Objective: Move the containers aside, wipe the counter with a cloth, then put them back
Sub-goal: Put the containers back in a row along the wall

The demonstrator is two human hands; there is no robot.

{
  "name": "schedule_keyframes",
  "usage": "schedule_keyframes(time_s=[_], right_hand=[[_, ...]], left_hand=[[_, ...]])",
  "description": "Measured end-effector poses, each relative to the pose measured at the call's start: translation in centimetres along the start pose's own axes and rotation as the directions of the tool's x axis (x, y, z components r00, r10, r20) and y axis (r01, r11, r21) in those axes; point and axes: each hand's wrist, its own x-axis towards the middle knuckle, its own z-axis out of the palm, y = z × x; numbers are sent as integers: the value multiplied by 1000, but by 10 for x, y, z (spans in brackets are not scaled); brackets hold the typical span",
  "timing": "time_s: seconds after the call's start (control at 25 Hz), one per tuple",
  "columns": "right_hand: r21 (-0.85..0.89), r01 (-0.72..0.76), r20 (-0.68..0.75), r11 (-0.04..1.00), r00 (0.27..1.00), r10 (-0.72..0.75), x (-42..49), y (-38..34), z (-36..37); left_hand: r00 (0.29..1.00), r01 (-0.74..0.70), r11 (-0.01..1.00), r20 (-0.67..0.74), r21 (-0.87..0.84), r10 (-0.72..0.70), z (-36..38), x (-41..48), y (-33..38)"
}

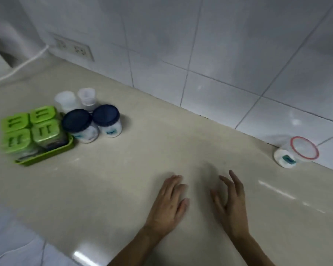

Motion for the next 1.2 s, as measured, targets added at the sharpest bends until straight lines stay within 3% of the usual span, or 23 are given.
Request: schedule_keyframes(time_s=[0.28, 0.44, 0.56, 0.68, 0.96, 1.08, 1.2], right_hand=[[31, 183, 324, 983, 928, -183, 64, -130, 104], [40, 305, 267, 951, 914, -305, 125, -208, 148], [30, 272, 336, 962, 904, -266, 163, -256, 188], [29, 186, 460, 982, 870, -178, 182, -268, 213], [139, 82, 320, 987, 939, -123, 189, -263, 219], [190, 54, 277, 980, 955, -106, 174, -245, 199], [285, -49, 206, 957, 978, -11, 154, -195, 154]], left_hand=[[937, 287, 958, -200, -26, -286, -143, -14, -141], [841, 439, 898, -371, 40, -394, -206, 24, -202], [802, 539, 840, -343, 65, -488, -226, 44, -231], [799, 559, 822, -336, 107, -499, -225, 54, -246], [773, 575, 808, -408, 127, -487, -222, 67, -250], [842, 465, 871, -382, 155, -381, -219, 63, -232], [919, 332, 938, -259, 98, -298, -200, 61, -189]])
